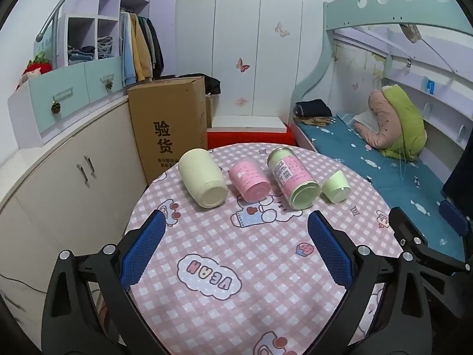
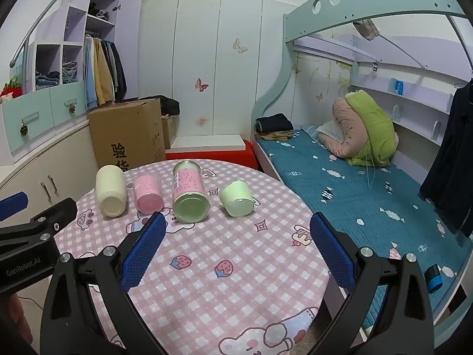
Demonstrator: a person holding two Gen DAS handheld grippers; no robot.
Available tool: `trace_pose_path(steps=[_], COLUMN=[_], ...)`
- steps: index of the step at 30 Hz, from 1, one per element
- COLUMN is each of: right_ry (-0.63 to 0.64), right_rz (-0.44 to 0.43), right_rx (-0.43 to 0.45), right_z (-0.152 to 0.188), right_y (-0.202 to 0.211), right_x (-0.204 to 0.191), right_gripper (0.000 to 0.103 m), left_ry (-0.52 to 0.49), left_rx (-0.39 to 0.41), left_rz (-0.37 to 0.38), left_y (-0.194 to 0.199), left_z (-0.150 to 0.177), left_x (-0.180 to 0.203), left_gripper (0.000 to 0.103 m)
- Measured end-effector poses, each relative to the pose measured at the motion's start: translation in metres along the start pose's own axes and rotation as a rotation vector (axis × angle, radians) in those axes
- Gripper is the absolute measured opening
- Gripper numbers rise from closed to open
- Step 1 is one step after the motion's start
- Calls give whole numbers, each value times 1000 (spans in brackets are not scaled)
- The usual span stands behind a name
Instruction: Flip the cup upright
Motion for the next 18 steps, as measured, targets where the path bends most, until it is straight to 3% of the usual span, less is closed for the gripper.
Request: trace_pose_path(steps=[18], right_ry=[-5], right_rz=[-7], right_rx=[14], right_z=[-4], right_y=[10], right_x=[2], right_gripper=[94], left_ry=[-19], left_rx=[16], left_rz=[-8], left_y=[9], left_z=[-3], left_x=[2], left_gripper=[97])
Point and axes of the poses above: each gripper's, at about its wrist camera, not at the fingertips, and y roughly against the way its jaws point, x to its right, z to its underside, the point moved 4 cm from there along -y, roughly the way its jaws point, and after that the axes turned 1 degree about -z, right-handed, at the moved point
